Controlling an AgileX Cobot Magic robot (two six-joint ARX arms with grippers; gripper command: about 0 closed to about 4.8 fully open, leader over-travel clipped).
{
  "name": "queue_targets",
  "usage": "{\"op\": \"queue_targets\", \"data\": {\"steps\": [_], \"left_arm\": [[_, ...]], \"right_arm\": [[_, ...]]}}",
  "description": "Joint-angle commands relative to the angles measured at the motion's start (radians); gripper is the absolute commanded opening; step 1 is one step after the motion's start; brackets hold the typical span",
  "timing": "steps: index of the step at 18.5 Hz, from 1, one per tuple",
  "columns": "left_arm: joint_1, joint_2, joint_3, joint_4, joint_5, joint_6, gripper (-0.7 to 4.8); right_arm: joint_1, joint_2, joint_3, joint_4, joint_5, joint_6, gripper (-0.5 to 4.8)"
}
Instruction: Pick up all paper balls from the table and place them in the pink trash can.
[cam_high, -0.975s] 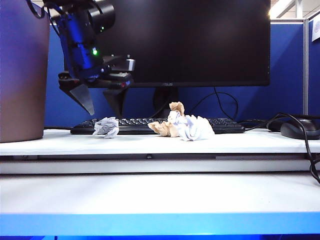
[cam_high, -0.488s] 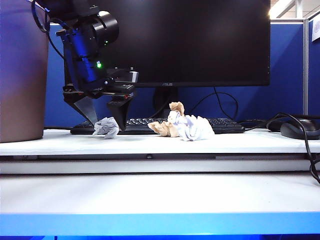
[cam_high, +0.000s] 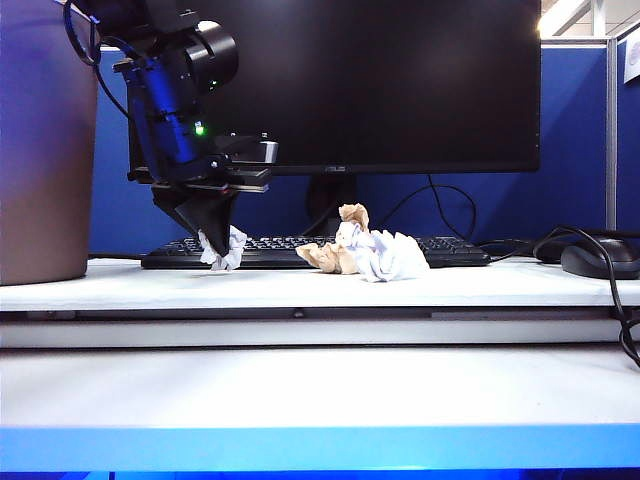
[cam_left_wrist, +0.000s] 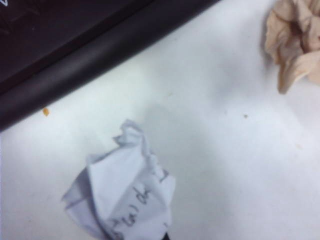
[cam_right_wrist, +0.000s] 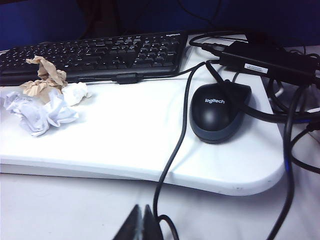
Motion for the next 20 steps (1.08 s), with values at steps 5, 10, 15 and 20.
{"op": "queue_targets", "data": {"steps": [5,10,15,20], "left_arm": [[-0.001,-0.075,0.011,-0.021,0.053,0.01,-0.06],[-0.001,-0.252,0.039,-0.037,0.077,0.013,-0.06],[-0.001,-0.461,0.178,-0.099,-0.045,0.063,-0.06],[0.0,-0.584,0.271,-0.222,-0.429,0.195,-0.06]], "right_arm": [[0.002,-0.002,-0.002,0.05,-0.309,0.025,-0.05],[0.002,-0.002,-0.002,0.089,-0.398,0.062,-0.05],[0.002,-0.002,-0.002,0.234,-0.391,0.124,-0.05],[0.002,-0.002,-0.002,0.359,-0.394,0.228,-0.05]]}}
